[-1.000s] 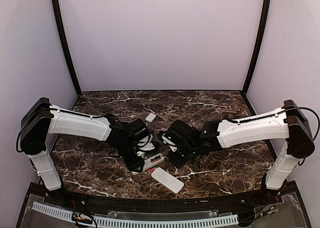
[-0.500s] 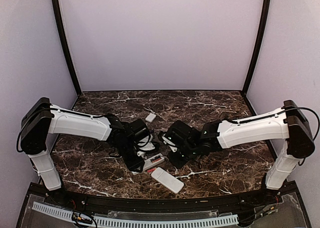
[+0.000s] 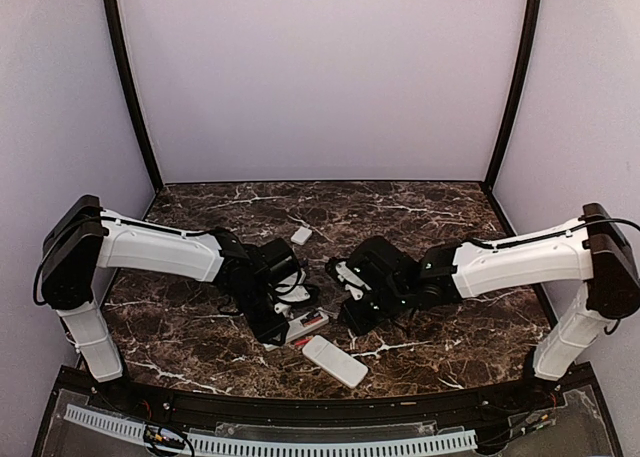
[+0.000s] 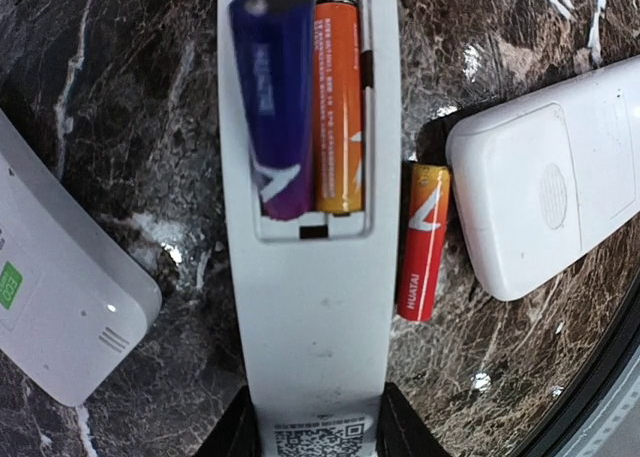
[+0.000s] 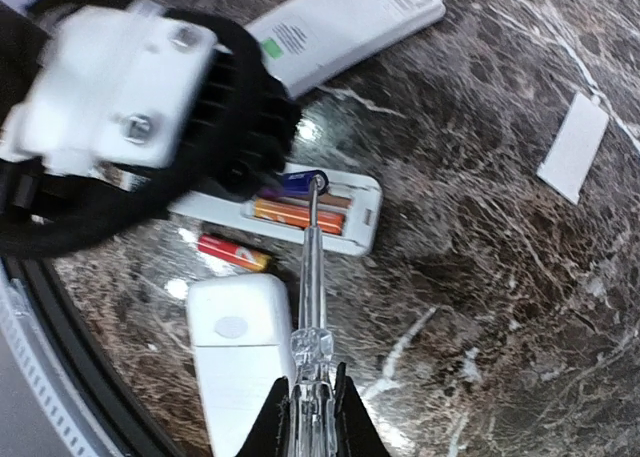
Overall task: Unload the batteries from the remote control
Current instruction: Remove the battery from the remote control without the battery cover.
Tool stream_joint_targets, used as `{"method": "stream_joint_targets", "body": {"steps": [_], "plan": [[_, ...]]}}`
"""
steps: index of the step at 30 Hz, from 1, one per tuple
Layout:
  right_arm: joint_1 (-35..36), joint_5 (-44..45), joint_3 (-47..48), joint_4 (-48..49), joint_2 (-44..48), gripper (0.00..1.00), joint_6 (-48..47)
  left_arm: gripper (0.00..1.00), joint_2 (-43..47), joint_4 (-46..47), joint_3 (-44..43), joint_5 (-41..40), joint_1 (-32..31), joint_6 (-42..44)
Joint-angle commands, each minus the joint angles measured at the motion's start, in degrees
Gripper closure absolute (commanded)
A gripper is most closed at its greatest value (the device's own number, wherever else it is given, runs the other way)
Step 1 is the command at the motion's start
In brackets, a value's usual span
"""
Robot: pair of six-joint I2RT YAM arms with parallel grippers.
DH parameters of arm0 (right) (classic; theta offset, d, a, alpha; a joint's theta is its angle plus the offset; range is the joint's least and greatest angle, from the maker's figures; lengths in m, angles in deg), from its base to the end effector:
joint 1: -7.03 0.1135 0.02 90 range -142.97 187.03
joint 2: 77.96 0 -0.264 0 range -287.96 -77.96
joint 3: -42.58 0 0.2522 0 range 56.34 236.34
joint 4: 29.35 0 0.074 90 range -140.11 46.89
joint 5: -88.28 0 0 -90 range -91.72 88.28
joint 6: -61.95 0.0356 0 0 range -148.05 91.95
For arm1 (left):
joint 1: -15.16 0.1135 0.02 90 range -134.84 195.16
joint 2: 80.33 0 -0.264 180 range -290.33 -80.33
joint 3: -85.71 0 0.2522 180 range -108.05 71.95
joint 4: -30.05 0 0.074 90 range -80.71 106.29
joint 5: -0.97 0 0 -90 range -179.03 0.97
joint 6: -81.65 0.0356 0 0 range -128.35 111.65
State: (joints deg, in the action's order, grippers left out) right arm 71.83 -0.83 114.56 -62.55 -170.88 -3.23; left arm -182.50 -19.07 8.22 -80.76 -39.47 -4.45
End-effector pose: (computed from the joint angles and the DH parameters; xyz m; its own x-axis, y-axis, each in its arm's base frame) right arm 0.1424 0.3012 0.1982 -0.6913 -0.4834 -0.5370 -0.6728 0.7017 0.2345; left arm 0.1899 -0.2764 0.1614 -0.4981 0.8180 -0.2877 0.8661 0.4856 -0.1188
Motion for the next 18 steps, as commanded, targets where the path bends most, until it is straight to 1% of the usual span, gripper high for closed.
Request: {"method": "stream_joint_targets", "body": {"steps": [1,5,12,15,18], "plan": [[0.99,-13.54,-1.35,8.3,2.98,1.0,0.86,0.95,-1.42,-1.45,-0.44,-0.62,-0.22,0.58],[0.66,-14.16,-1.61,8.96,3.28,1.0,1.1,0.95,-1.62,-1.46,-0.45,-0.7,-0.22,0.49],[0.68,-12.48,-1.73,8.38,2.56,1.0,1.46,0.95,-2.04,-1.54,-0.44,-0.75,-0.26,0.49],[0.68,-10.67,-1.64,7.59,2.9,1.0,1.59,0.95,-2.14,-1.54,-0.49,-0.78,-0.3,0.49],[0.55,-6.77,-0.98,4.31,2.63,1.0,2.17,0.95,-2.16,-1.57,-0.5,-0.91,-0.3,0.45]]}}
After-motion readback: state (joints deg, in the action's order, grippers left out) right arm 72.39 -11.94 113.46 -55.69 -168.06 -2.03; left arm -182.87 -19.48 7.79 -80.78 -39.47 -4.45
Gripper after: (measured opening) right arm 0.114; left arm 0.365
